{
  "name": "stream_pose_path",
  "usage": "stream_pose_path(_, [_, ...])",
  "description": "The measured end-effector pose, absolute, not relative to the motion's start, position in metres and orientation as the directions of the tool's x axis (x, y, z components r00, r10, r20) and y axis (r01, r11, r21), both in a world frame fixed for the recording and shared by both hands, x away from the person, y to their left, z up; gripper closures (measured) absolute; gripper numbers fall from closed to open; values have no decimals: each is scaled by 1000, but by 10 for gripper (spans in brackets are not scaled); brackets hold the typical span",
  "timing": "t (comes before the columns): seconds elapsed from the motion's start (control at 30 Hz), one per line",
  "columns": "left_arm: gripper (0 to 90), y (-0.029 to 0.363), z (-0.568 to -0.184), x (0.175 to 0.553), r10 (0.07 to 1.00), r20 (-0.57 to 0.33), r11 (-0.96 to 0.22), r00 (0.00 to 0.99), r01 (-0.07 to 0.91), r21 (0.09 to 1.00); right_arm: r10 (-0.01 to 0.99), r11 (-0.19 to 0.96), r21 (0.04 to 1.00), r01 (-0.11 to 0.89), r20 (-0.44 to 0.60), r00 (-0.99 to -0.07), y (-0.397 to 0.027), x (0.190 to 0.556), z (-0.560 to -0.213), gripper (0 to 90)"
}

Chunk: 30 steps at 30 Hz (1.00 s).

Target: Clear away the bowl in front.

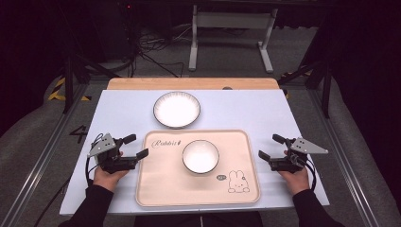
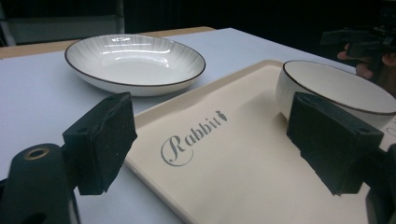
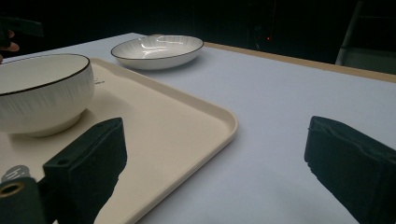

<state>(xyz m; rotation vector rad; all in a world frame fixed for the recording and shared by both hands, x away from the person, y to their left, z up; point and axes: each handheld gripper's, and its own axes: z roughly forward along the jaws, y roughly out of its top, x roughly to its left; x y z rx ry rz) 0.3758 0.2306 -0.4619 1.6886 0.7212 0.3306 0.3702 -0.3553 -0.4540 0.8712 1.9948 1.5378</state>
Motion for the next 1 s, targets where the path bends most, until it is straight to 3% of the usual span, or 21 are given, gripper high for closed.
stream_pose_path(1.0, [161, 228, -467, 381, 621, -197, -112, 759, 335, 935, 727, 169, 966, 198, 14, -687, -356, 370, -454, 61])
